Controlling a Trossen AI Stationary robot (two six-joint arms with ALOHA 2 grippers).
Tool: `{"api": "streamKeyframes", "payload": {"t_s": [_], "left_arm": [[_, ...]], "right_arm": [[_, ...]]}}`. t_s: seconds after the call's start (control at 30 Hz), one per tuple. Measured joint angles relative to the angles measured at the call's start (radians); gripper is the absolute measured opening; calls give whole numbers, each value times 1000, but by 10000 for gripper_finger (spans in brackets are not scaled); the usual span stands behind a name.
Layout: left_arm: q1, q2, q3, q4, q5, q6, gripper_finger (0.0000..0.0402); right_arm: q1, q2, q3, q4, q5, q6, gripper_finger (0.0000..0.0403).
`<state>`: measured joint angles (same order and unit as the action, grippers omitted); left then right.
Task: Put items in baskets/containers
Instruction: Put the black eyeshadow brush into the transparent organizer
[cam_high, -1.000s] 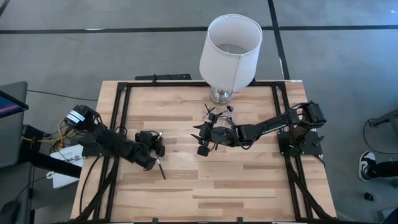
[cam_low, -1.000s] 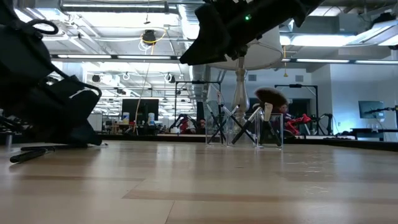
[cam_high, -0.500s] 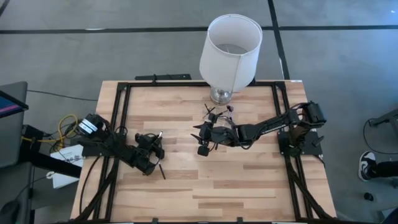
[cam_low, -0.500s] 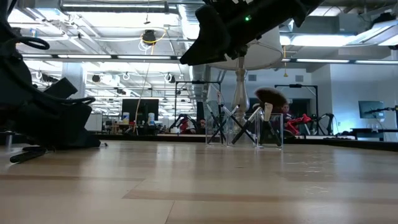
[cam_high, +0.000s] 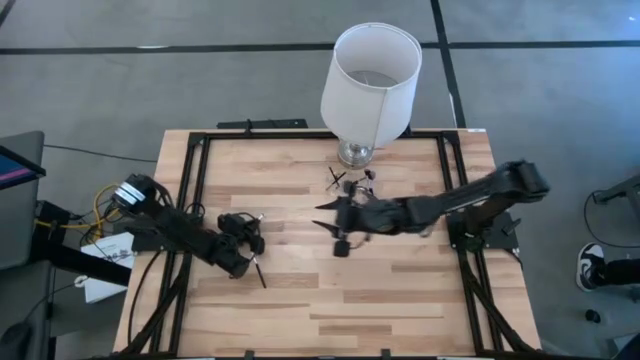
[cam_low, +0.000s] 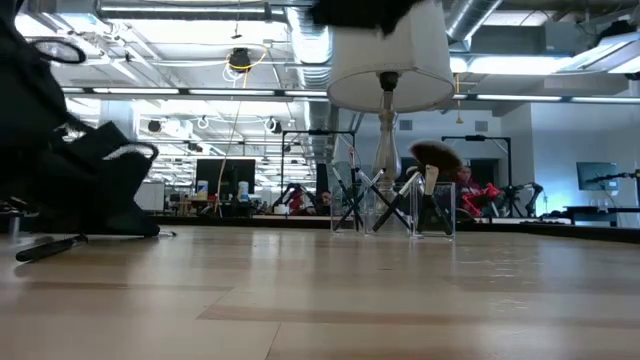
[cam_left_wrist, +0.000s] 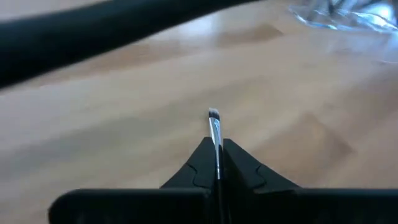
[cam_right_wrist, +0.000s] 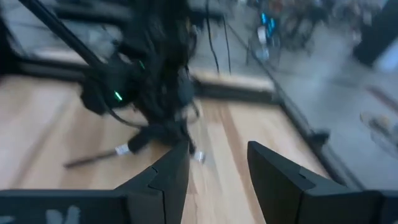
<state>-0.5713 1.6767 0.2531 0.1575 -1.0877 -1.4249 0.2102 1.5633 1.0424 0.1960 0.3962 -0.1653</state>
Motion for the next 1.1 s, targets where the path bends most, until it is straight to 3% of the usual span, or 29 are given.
{"api": "streamKeyframes", "payload": {"t_s": [0.07, 0.2, 0.3, 0.4, 0.5, 0.6, 0.67, 0.8, 1.1], "left_arm": [[-2, -55, 6, 14, 33, 32, 12], [-2, -153, 36, 59, -8, 199, 12], [-4, -220, 74, 160, -20, 408, 12], [-3, -262, 111, 301, -7, 647, 12], [-3, -284, 152, 448, 70, 878, 12], [-3, -287, 193, 540, 149, 1047, 12], [-2, -287, 218, 589, 185, 1137, 12], [6, -287, 267, 646, 261, 1271, 12], [52, -287, 335, 668, 302, 1515, 12]], "right_arm": [[23, -84, 1, -44, 0, -32, 154], [46, -222, -17, -177, -3, 41, 154], [51, -256, -144, -81, -4, 122, 154], [46, -204, -314, 216, -23, 129, 154], [28, -116, -428, 544, -37, 148, 154], [5, -19, -468, 798, -68, 178, 154], [-13, 37, -461, 935, -152, 199, 154], [-29, 117, -418, 1023, -271, 258, 154], [-35, 193, -273, 1005, -266, 360, 154]]}}
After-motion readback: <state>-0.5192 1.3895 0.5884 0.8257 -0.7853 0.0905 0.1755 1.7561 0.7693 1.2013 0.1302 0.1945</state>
